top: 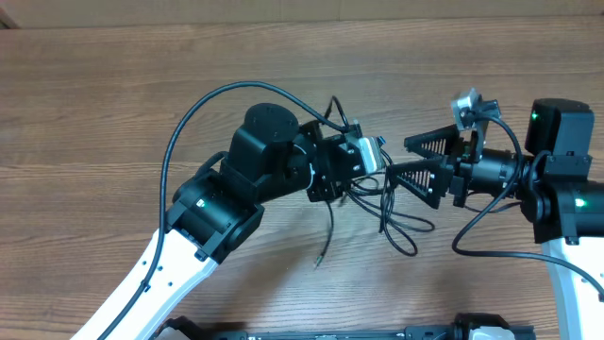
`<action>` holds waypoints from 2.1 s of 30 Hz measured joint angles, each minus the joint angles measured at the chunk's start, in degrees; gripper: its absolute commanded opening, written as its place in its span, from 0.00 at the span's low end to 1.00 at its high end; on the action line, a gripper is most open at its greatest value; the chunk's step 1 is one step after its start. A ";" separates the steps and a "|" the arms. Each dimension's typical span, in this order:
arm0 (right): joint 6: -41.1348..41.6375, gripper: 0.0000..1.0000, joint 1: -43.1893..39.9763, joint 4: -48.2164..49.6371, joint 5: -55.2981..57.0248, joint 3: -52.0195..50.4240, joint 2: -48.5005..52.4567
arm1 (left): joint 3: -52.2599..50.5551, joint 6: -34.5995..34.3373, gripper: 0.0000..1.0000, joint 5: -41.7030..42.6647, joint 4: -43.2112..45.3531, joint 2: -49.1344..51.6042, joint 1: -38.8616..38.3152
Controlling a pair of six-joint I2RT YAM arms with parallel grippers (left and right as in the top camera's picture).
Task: Untangle cables
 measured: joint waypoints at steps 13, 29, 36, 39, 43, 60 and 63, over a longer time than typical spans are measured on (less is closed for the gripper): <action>-0.98 0.04 8.31 -1.99 -1.60 0.00 0.00 | -0.07 -0.57 0.13 2.82 4.15 0.09 -1.05; 2.45 0.04 7.45 8.35 4.74 -0.02 0.00 | -0.15 -41.46 0.47 14.10 4.26 -8.35 13.84; 6.54 0.04 7.48 17.38 0.02 -0.02 0.00 | -0.15 -58.75 0.30 17.59 3.13 -8.33 19.91; 12.13 0.04 7.45 24.94 -0.70 -0.24 0.02 | -0.15 -67.23 0.24 18.14 0.48 -8.33 20.90; 23.54 0.04 7.45 38.27 -1.40 -0.46 0.09 | -0.15 -75.32 0.28 18.58 -1.77 -8.33 20.90; 36.00 0.04 8.31 48.35 -7.61 -0.46 0.00 | -0.15 -83.30 0.46 19.47 0.22 -1.14 13.66; 36.33 0.04 8.31 48.41 -7.69 -0.46 0.00 | -0.15 -84.24 0.47 20.11 3.56 0.87 12.76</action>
